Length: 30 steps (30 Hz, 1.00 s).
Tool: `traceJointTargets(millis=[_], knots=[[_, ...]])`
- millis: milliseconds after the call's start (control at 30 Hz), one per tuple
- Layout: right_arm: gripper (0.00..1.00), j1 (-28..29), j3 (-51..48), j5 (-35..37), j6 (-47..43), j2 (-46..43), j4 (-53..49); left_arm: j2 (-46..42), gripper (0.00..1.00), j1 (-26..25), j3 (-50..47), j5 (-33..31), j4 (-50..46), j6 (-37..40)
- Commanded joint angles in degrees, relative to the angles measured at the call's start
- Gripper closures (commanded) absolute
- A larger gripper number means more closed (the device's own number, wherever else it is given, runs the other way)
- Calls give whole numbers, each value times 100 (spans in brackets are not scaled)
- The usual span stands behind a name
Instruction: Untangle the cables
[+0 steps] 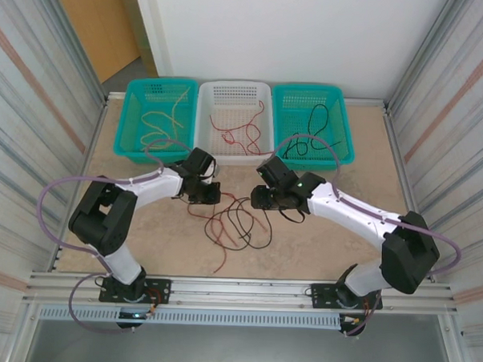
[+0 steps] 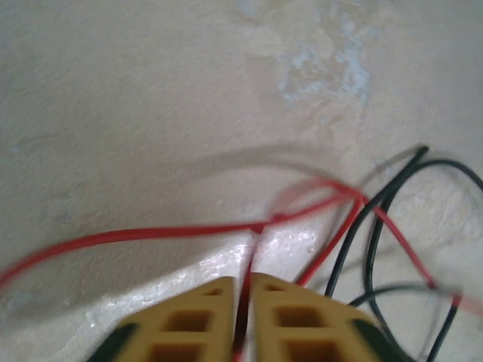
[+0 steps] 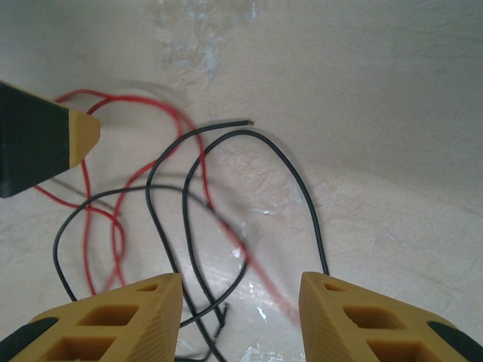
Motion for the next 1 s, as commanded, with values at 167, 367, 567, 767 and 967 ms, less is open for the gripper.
traceJointTargets(millis=[167,367,567,767,967], knots=[[56,41,-66,-78,145,-328,72,-713,100,-224,274,-270,-401,336],[52,204,-119,-188,44,-592,428,-1864,100,-933,888,-1069,-1170,686],[35,308,70,-28,23,-618,681,-2400,100,-1384,1775,-916,-2040,1050],[30,287,310,-94,79,-322,835,-2924,100,-1441,2088,-961,-2227,1041],[36,226,-27,33,231,-271,762,-3372,100,-1413,2511,-1925,-2454,1145]])
